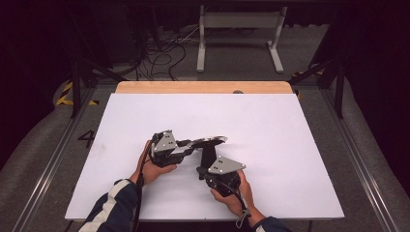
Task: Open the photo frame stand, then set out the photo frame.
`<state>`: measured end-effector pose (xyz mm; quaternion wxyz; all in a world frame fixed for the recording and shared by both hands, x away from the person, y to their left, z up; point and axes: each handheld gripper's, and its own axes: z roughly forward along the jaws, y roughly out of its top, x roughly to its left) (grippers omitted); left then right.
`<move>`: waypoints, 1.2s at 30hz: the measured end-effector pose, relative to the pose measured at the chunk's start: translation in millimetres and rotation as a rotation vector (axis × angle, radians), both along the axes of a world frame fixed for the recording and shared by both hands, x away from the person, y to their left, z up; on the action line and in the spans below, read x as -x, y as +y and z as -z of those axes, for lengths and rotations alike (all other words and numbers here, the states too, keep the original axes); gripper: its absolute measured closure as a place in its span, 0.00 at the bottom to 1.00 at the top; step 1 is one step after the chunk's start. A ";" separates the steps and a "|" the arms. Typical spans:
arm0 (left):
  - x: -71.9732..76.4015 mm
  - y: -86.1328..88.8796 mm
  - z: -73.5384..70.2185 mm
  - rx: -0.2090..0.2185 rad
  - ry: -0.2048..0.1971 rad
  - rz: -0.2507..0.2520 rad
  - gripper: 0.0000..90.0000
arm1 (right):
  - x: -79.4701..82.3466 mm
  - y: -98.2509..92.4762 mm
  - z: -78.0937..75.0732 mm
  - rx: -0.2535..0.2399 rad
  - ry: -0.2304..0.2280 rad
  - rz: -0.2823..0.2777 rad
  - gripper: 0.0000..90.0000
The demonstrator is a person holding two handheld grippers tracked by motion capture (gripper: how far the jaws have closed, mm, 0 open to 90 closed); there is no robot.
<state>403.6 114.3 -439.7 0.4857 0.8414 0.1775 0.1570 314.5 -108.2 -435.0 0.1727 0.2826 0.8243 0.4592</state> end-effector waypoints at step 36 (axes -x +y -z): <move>-0.1 -15.9 5.8 0.004 0.005 -0.026 0.79 | 1.1 20.9 21.0 0.094 0.055 0.158 1.00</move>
